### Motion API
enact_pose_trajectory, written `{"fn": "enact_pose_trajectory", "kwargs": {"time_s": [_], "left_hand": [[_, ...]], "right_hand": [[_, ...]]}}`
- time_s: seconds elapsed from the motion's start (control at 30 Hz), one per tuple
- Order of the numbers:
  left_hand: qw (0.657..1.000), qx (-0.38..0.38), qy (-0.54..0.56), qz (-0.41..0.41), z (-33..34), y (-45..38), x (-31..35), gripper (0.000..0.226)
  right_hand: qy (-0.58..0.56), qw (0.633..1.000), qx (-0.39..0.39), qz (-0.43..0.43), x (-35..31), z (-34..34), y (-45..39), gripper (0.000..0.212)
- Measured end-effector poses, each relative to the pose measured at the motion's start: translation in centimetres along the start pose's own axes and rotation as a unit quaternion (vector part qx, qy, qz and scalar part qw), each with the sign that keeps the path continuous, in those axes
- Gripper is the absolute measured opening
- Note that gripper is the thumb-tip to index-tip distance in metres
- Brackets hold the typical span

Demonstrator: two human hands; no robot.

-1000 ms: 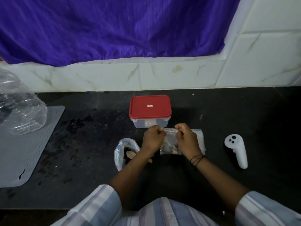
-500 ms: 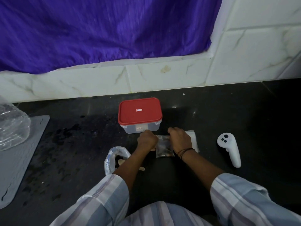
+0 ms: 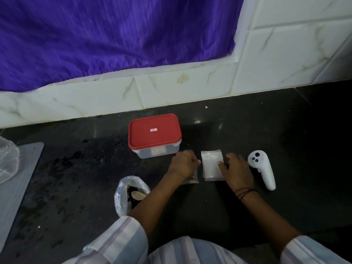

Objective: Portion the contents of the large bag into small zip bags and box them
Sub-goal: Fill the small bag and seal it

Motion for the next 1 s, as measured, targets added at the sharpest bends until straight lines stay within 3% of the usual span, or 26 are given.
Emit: {"fn": "enact_pose_trajectory", "kwargs": {"time_s": [0.13,0.3,0.67,0.83,1.0], "left_hand": [[0.997,-0.055,0.05,-0.001,2.0,-0.1,1.7,0.028],[0.994,-0.077,0.074,-0.035,3.3,0.2,1.6,0.041],[0.99,-0.072,0.103,-0.06,3.6,0.5,1.4,0.019],[0.99,-0.066,0.106,-0.07,3.2,0.6,1.3,0.019],[0.983,0.002,0.177,-0.055,2.2,1.1,1.8,0.025]], "right_hand": [[-0.046,0.998,-0.019,0.031,0.5,0.0,0.3,0.004],[-0.086,0.991,-0.039,0.096,0.7,0.4,0.3,0.005],[-0.096,0.989,-0.045,0.104,0.9,0.6,0.7,0.007],[-0.121,0.987,0.001,0.105,-0.2,-0.4,0.8,0.014],[-0.263,0.955,0.071,0.12,-1.9,-3.2,1.2,0.008]]}}
Point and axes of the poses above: each hand's wrist, its own y-axis away from the middle knuckle, its own z-axis out of the palm, x = y × z, the point moved 3 cm from there along -y, towards the middle knuckle, and after that the axes turned 12 degrees about x, right-handed, at the moved point
